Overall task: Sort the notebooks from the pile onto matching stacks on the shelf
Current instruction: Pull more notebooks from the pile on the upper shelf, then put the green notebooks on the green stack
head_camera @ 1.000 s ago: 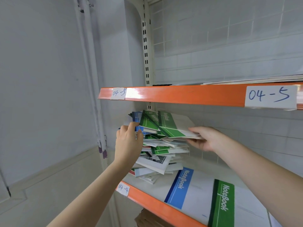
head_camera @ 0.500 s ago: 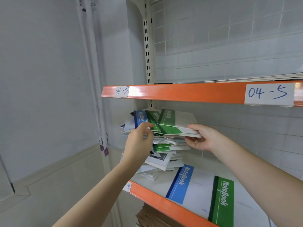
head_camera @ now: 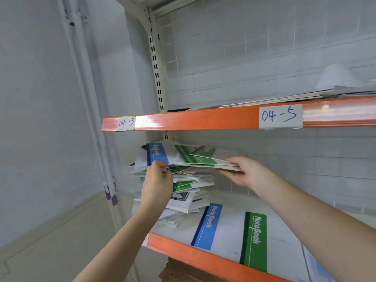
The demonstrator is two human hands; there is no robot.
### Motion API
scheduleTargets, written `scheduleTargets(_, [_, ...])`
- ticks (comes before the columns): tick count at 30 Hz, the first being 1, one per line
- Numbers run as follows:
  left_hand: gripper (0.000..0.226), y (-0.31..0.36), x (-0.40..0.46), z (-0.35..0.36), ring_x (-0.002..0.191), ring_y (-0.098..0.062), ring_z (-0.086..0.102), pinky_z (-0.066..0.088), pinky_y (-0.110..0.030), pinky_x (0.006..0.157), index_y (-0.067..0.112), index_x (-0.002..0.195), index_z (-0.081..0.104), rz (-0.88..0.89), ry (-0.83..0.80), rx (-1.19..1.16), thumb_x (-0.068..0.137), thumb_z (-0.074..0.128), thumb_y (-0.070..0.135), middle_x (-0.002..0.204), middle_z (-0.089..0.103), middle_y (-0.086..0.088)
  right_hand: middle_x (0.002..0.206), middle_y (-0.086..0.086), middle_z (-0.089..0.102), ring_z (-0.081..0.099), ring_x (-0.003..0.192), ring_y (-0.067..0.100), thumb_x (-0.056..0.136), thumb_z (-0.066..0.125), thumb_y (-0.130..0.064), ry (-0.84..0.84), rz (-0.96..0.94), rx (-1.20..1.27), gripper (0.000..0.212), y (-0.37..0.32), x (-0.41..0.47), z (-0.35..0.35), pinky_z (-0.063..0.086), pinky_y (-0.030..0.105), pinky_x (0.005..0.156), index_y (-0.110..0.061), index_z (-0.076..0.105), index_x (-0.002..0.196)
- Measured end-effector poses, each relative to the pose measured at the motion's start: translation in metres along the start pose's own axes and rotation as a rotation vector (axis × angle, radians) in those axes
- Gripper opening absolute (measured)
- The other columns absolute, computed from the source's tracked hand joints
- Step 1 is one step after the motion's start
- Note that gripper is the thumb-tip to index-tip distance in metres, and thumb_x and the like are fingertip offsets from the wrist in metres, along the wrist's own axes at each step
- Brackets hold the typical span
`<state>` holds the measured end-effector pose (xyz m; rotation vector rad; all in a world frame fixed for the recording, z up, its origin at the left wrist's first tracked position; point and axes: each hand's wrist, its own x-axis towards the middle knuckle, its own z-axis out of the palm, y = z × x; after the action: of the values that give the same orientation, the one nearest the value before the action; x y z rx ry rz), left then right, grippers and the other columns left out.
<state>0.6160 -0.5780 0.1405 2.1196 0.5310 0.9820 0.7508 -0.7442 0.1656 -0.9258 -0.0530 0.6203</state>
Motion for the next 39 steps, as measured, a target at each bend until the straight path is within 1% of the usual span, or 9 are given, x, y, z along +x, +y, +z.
scheduleTargets(8, [0.029, 0.046, -0.046, 0.023, 0.082, -0.033, 0.071, 0.059, -0.037, 0.071, 0.006, 0.093, 0.048, -0.358, -0.272, -0.856, 0.102, 0.039, 0.032, 0.088, 0.072, -0.021, 0.089, 0.013, 0.062, 0.064, 0.078, 0.023, 0.090, 0.052, 0.003, 0.013, -0.179, -0.015, 0.009, -0.002, -0.039, -0.063, 0.057, 0.028, 0.050, -0.003, 0.054, 0.095])
scheduleTargets(11, [0.040, 0.048, -0.059, 0.046, 0.097, -0.035, 0.069, 0.056, -0.045, 0.084, 0.009, 0.114, 0.051, -0.400, -0.538, -0.964, 0.099, 0.039, 0.044, 0.108, 0.069, -0.021, 0.084, 0.010, 0.068, 0.070, 0.067, 0.017, 0.089, 0.054, 0.000, 0.020, -0.198, -0.035, 0.010, -0.004, -0.067, -0.100, 0.057, 0.025, 0.053, -0.003, 0.058, 0.098])
scheduleTargets(13, [0.049, 0.050, -0.072, 0.062, 0.108, -0.035, 0.065, 0.055, -0.045, 0.088, 0.017, 0.129, 0.052, -0.427, -0.768, -1.057, 0.096, 0.041, 0.050, 0.123, 0.064, -0.016, 0.089, 0.011, 0.071, 0.071, 0.071, 0.018, 0.088, 0.055, -0.001, 0.016, -0.201, -0.080, 0.022, -0.001, -0.084, -0.125, 0.057, 0.026, 0.056, -0.002, 0.059, 0.110])
scheduleTargets(15, [0.046, 0.053, -0.087, 0.081, 0.111, -0.033, 0.063, 0.054, -0.045, 0.090, 0.016, 0.130, 0.054, -0.474, -0.838, -1.132, 0.094, 0.045, 0.042, 0.124, 0.064, -0.013, 0.100, 0.013, 0.070, 0.071, 0.078, 0.021, 0.087, 0.055, -0.001, 0.016, -0.206, -0.127, 0.034, 0.003, -0.098, -0.148, 0.057, 0.026, 0.057, -0.002, 0.056, 0.120])
scheduleTargets(19, [0.039, 0.049, -0.119, 0.119, 0.111, -0.032, 0.063, 0.054, -0.047, 0.088, 0.018, 0.129, 0.053, -0.556, -0.875, -1.142, 0.090, 0.055, 0.019, 0.122, 0.066, -0.009, 0.099, 0.008, 0.073, 0.071, 0.082, 0.020, 0.090, 0.053, -0.001, 0.080, -0.212, -0.250, 0.030, 0.010, -0.121, -0.187, 0.057, 0.027, 0.059, -0.012, 0.059, 0.118])
scheduleTargets(23, [0.042, 0.042, -0.143, 0.142, 0.104, -0.030, 0.067, 0.054, -0.044, 0.081, 0.019, 0.125, 0.055, -0.610, -0.876, -1.061, 0.084, 0.060, 0.010, 0.114, 0.070, -0.010, 0.107, 0.005, 0.072, 0.068, 0.099, 0.025, 0.091, 0.059, -0.012, 0.105, -0.141, -0.541, 0.027, 0.008, -0.137, -0.216, 0.056, 0.039, 0.079, -0.020, 0.061, 0.117])
scheduleTargets(27, [0.044, 0.029, -0.158, 0.148, 0.100, -0.030, 0.068, 0.057, -0.039, 0.072, 0.019, 0.125, 0.054, -0.626, -0.879, -1.020, 0.083, 0.060, 0.006, 0.113, 0.070, -0.011, 0.098, 0.007, 0.072, 0.069, 0.088, 0.023, 0.092, 0.061, -0.023, 0.240, -0.149, -0.732, 0.018, 0.005, -0.142, -0.223, 0.054, 0.033, 0.066, -0.012, 0.064, 0.105])
scheduleTargets(31, [0.039, 0.015, -0.165, 0.137, 0.098, -0.031, 0.069, 0.053, -0.047, 0.085, 0.014, 0.122, 0.056, -0.643, -0.839, -0.959, 0.085, 0.059, 0.002, 0.110, 0.071, -0.012, 0.093, 0.008, 0.068, 0.065, 0.078, 0.016, 0.092, 0.059, -0.014, 0.396, -0.209, -0.804, 0.013, 0.013, -0.130, -0.225, 0.047, 0.022, 0.058, -0.002, 0.060, 0.096])
scheduleTargets(39, [0.046, -0.037, -0.155, 0.085, 0.090, -0.032, 0.070, 0.058, -0.038, 0.063, 0.011, 0.116, 0.057, -0.752, -0.645, -0.949, 0.071, 0.063, 0.006, 0.108, 0.071, -0.015, 0.072, 0.012, 0.042, 0.039, 0.067, 0.021, 0.089, 0.041, -0.002, 0.629, -0.397, -0.802, 0.015, 0.030, -0.082, -0.225, 0.027, 0.029, 0.059, -0.004, 0.047, 0.075])
